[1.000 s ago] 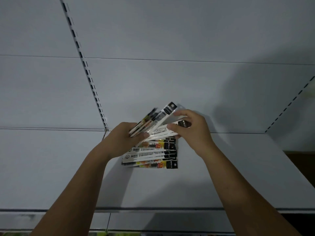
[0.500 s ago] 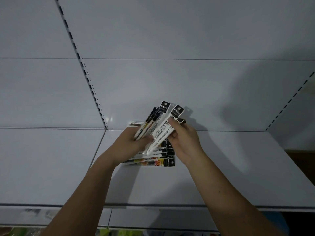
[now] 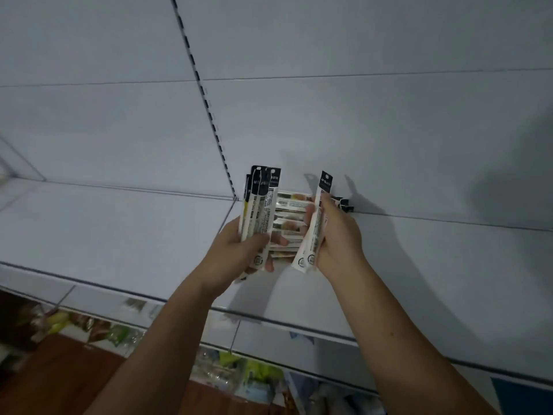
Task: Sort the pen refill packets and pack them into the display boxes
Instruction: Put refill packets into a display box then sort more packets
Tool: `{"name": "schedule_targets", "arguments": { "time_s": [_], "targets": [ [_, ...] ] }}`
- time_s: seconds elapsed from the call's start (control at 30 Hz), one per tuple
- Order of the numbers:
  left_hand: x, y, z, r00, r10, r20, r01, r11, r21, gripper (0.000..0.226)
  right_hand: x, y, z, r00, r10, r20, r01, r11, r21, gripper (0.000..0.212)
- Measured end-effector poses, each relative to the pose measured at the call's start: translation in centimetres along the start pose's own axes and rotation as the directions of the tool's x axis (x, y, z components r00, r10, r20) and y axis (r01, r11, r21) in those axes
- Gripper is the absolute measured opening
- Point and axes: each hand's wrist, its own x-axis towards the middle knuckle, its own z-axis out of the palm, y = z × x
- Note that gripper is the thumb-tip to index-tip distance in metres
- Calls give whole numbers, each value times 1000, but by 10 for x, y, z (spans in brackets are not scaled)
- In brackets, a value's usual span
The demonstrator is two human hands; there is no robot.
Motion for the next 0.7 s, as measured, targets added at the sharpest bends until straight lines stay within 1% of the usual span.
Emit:
{"name": "schedule_targets", "arguments": {
  "time_s": [0.1,0.2,0.3,0.4,0.47,0.57,0.63,0.7],
  "targets": [
    [-18,-8,-15,996,-25,-89,24,1000,-13,19,-6,15,13,990,68,120,-71,997,27,30],
    [-35,-18,-36,987,-30,-156,26,999,-29,18,-16,32,29,962,101,254,-93,995,-40,28],
    [-52,-29,-62,980,-13,-200,-1,997,-72,20,-25,51,50,907,138,398,-79,984,-160,41],
    [-71,-44,-98,966,-15,-256,-12,994,-106,17,-33,75,80,851,221,477,-130,967,-217,59],
    [-87,-54,-128,955,-26,-297,-13,992,-127,19,-40,97,105,828,231,511,-140,967,-212,58],
    [-118,-74,-185,937,-41,-347,-15,987,-158,22,-49,145,154,848,222,482,-137,969,-204,55],
    [-140,-89,-227,918,-48,-393,-20,986,-168,19,-58,181,190,857,230,461,-130,963,-238,47],
    [-164,-106,-272,895,-54,-443,-28,984,-176,15,-69,221,229,844,252,474,-126,951,-282,36]
  ]
}}
